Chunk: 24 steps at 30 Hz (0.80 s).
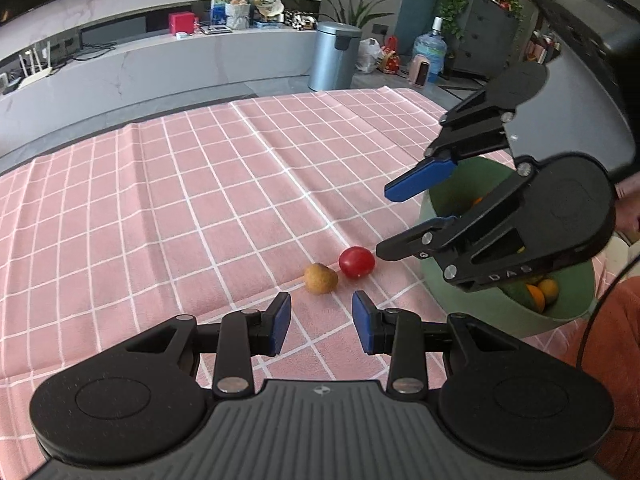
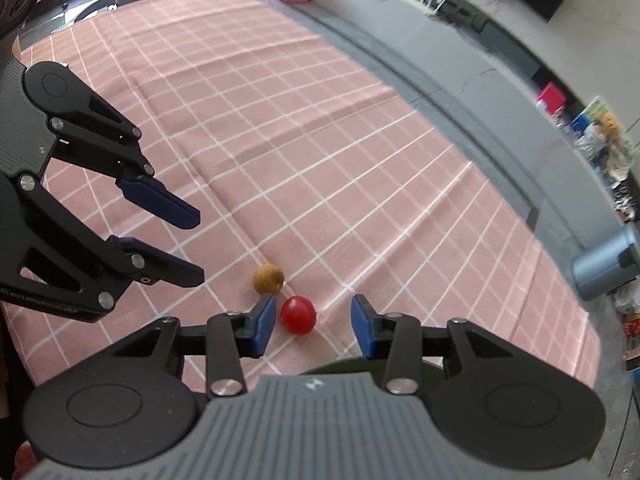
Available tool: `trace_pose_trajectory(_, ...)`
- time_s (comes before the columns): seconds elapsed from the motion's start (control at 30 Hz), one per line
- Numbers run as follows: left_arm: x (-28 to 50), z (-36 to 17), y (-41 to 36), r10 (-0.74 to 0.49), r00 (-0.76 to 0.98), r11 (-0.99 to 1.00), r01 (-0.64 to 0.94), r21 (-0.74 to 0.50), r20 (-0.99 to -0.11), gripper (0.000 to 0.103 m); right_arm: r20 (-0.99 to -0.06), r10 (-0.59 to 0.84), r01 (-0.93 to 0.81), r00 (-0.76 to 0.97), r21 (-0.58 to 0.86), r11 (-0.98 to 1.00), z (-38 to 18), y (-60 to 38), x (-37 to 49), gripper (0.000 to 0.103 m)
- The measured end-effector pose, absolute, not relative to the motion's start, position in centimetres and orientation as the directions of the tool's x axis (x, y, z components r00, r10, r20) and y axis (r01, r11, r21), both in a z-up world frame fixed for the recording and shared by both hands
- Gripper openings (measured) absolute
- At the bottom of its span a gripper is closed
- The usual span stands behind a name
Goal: Organize fruits
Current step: 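Grasp the brown fruit with the left tool while the right tool grasps the red tomato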
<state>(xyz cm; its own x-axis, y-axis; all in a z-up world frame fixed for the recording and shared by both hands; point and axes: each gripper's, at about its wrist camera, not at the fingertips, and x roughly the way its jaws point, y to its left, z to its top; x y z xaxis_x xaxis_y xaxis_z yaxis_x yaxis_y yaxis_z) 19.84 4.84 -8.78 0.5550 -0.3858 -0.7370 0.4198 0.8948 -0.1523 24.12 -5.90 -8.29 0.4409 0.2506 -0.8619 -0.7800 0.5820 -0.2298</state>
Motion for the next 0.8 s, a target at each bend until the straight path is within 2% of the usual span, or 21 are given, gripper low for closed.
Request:
trace_pose_trajectory(0.17, 20.5, -9.6, 5.2, -0.404, 0.538, 0.887, 0.429, -0.172, -0.74, 0.042, -0.903, 0.231, -0.814, 0.362, -0.185, 0.55, -9.4, -5.4, 25.6, 0.036)
trace_pose_trajectory(0.27, 20.8, -10.1, 5.1, -0.399, 0.529, 0.886, 0.432, -0.167, -0.749, 0.042, -0.922, 0.201, -0.829, 0.331, -0.182, 0.529, -10.3, -5.0, 26.4, 0.03)
trace_pose_trajectory(0.8, 23.4, -12.7, 2.8, -0.408, 0.512, 0.862, 0.489, -0.134, -0.756, 0.042, -0.96, 0.177, -0.865, 0.218, -0.106, 0.491, -13.3, -4.5, 28.5, 0.03)
